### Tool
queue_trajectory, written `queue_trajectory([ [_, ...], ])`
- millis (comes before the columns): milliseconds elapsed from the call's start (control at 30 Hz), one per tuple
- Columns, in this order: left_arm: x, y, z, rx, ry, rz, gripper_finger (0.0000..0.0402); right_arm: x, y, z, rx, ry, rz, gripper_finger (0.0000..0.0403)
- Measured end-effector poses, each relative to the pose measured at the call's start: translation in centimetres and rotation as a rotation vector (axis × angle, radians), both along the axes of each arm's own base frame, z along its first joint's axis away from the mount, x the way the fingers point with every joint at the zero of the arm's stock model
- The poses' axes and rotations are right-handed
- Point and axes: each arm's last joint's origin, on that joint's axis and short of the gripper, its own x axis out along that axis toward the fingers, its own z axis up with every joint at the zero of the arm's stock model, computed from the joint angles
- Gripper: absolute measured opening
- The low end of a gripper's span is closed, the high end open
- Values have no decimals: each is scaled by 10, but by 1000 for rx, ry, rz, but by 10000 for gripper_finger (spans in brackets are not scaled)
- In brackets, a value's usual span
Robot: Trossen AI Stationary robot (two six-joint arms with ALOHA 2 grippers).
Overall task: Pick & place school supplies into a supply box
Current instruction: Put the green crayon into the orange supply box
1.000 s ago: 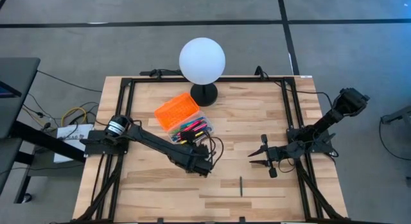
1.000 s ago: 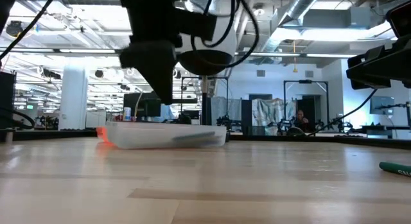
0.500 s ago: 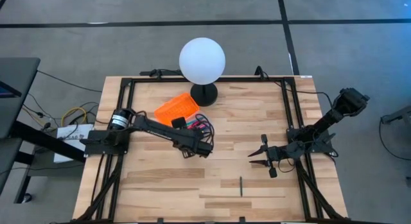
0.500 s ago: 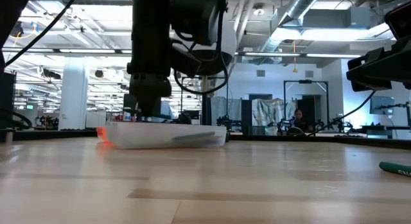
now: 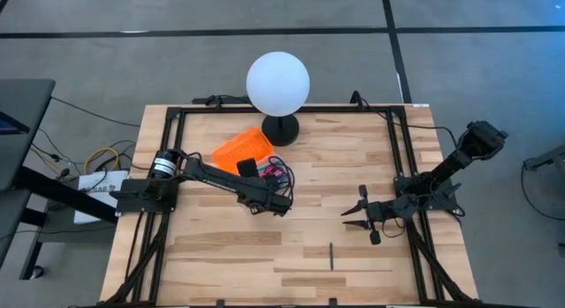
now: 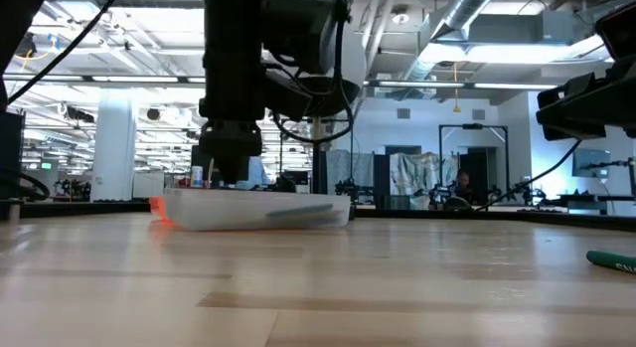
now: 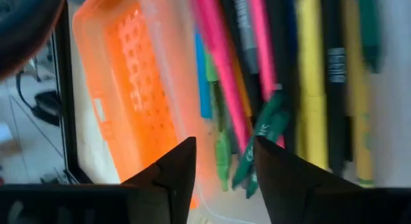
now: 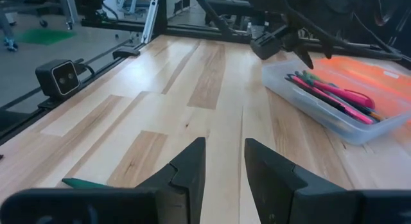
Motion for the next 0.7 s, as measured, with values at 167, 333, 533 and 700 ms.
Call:
queue_trajectory([
  [167, -4, -36, 1, 51, -26, -141, 157, 7, 9, 5, -36, 29, 85, 102],
  [333, -19, -80, 9, 176, -118, -260, 157, 18, 19, 13, -72, 92, 120, 102],
  [533, -46, -132, 26, 285, -347, -336, 158, 30, 32, 29, -122, 132, 229, 102],
  [700, -72, -165, 33, 383, -544, -388, 158, 37, 39, 34, -136, 179, 272, 102],
])
